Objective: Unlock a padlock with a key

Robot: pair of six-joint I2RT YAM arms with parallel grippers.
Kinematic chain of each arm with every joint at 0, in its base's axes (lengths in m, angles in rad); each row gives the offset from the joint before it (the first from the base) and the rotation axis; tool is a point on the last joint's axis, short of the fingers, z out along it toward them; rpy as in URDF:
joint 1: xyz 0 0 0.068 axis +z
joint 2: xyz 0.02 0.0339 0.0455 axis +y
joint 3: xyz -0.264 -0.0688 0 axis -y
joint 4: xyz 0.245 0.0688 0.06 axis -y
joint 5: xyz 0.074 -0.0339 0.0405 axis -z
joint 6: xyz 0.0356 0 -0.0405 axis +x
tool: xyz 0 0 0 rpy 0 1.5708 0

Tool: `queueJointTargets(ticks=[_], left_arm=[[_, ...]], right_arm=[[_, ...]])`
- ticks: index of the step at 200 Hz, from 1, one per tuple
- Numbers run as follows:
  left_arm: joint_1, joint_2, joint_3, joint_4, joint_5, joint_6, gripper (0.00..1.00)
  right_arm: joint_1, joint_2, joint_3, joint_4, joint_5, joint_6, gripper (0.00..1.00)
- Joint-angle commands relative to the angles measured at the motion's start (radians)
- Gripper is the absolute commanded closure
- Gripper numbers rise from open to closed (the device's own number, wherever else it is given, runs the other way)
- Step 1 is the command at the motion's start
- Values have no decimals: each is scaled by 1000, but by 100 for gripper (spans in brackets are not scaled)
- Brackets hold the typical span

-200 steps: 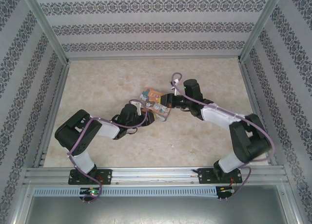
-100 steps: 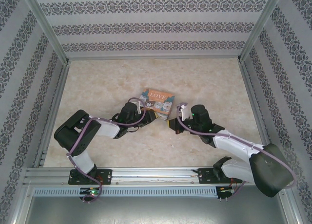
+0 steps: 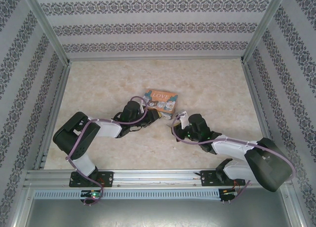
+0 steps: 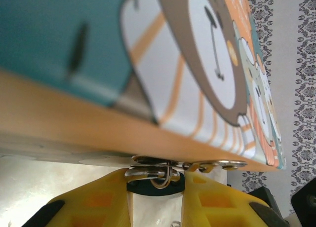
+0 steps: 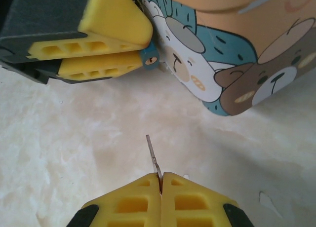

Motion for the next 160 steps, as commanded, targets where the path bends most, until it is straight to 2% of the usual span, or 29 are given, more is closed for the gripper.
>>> queueJointTargets(ticks=[1,91,160], left_arm=[[-9,-39,42,-24,30,-10,75],[-9,-32,98,-113,42,-13,75],[-9,-25,115,-136,49,-11,76]], right_arm=[[18,36,9,85,38,-33,100],[30,85,27,185,66,-118,100],[30,103,64,218,104,-123,100]])
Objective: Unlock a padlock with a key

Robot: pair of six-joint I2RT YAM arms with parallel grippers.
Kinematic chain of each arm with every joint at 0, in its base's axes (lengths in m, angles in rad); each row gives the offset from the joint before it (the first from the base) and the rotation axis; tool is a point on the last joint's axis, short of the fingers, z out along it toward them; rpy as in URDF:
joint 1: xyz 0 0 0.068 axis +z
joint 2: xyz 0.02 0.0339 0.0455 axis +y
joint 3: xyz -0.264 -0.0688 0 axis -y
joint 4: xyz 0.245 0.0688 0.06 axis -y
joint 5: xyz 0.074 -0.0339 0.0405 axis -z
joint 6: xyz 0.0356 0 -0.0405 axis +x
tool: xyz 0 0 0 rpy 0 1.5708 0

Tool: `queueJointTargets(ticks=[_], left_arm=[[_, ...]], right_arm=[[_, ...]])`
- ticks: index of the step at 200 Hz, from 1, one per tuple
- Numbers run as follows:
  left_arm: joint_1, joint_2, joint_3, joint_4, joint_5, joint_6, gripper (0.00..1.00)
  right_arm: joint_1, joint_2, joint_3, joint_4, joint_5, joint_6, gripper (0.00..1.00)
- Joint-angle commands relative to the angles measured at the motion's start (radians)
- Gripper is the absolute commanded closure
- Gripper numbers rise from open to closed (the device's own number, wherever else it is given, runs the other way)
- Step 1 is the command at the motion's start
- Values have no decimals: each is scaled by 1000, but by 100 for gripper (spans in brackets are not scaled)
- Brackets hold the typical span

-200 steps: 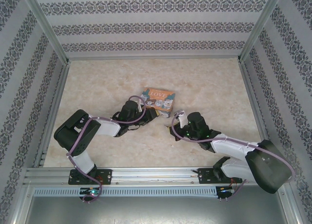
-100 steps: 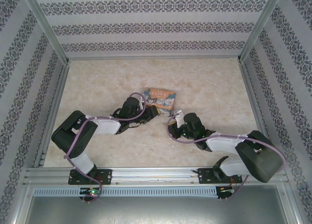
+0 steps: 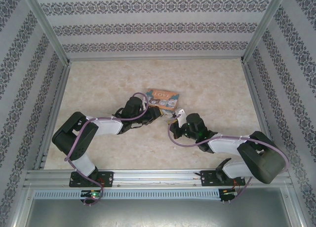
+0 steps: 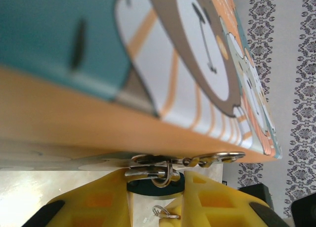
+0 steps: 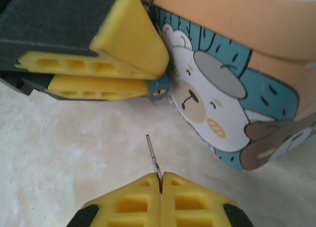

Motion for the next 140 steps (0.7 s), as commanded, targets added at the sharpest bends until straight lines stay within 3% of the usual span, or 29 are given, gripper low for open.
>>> queueJointTargets(ticks=[1,140], left_arm=[[-9,-16,30,-7,26,-11,76],[-9,-20,34,-15,25,-14,76]], right_arm=[[9,11,46,50,31,-18,100],[19,51,45,28,65,-38,100]])
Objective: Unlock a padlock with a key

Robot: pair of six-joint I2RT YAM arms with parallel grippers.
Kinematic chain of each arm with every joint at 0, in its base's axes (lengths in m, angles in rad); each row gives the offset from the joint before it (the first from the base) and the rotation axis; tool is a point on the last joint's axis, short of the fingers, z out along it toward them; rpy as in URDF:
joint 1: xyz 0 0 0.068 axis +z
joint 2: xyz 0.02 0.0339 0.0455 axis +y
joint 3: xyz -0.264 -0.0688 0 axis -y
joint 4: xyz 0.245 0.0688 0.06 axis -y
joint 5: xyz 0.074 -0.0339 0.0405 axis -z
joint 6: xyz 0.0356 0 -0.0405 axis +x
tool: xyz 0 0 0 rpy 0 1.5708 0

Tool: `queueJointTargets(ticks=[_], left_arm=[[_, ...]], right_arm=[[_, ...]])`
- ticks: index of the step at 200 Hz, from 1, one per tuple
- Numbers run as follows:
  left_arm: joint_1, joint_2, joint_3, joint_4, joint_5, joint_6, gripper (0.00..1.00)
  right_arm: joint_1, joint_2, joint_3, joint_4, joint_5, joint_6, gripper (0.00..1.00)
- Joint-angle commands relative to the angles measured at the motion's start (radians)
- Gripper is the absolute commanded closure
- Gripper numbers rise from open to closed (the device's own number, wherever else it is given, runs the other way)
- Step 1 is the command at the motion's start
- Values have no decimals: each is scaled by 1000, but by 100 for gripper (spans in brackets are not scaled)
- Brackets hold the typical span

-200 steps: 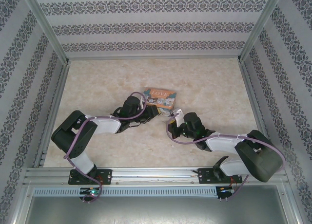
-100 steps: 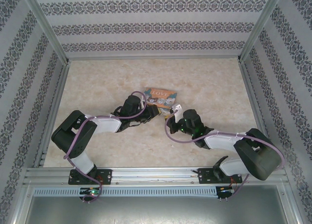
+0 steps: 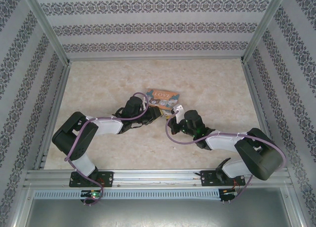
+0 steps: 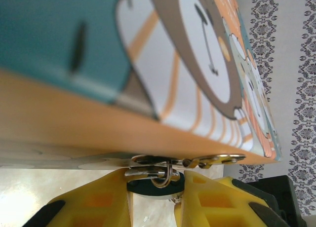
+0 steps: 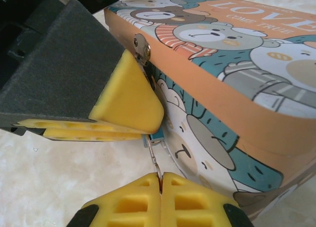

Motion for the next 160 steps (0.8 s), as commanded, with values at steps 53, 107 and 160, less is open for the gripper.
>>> queueJointTargets(ticks=[53,107,160], left_arm=[[-9,-23,25,-3,20,-14,76],[-9,-23,21,0,15,-13,76],[-8,-22,19,7,12,-17,76]], right_arm=[[16,14,-17,-17,27,-19,100],[17,32,-2,-34,34,-30,100],[17,48,4,-46,32,-39,100]])
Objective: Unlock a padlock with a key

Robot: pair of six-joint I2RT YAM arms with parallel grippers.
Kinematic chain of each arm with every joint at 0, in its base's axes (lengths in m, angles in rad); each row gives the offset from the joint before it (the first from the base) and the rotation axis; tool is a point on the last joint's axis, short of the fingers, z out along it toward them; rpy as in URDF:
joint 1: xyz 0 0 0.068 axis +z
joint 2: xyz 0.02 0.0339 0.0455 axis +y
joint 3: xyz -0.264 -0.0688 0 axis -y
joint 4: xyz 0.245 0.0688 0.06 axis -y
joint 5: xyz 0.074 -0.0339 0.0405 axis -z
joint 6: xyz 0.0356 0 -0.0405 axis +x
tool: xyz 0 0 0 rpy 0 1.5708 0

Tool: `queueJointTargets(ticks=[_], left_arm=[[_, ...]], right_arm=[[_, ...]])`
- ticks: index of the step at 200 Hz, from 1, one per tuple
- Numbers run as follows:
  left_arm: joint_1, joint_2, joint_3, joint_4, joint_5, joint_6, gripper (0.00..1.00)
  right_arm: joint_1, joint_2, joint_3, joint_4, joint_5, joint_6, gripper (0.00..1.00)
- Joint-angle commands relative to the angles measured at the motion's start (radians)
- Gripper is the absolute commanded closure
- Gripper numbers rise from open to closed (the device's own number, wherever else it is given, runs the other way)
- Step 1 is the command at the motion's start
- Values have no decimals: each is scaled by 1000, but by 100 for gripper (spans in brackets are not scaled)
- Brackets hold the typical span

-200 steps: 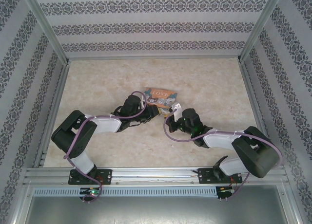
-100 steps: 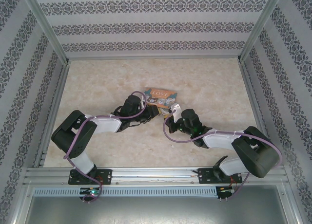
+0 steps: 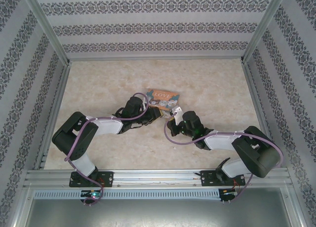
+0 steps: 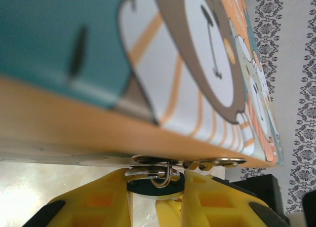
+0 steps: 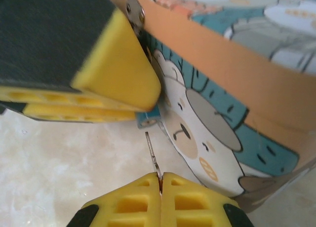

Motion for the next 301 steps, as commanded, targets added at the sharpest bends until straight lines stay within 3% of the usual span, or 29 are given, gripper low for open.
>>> queueJointTargets(ticks=[1,146,301], left_arm=[[-8,-22,19,21,12,-17,76],[-8,-23,14,19,20,-24,76],[-8,-37,19,2,36,-32,76]], right_arm=[[12,9,5,-22,20,-25,100],[7,-13,19,31,1,-1,100],[8,86,58,172,11,-38,100]])
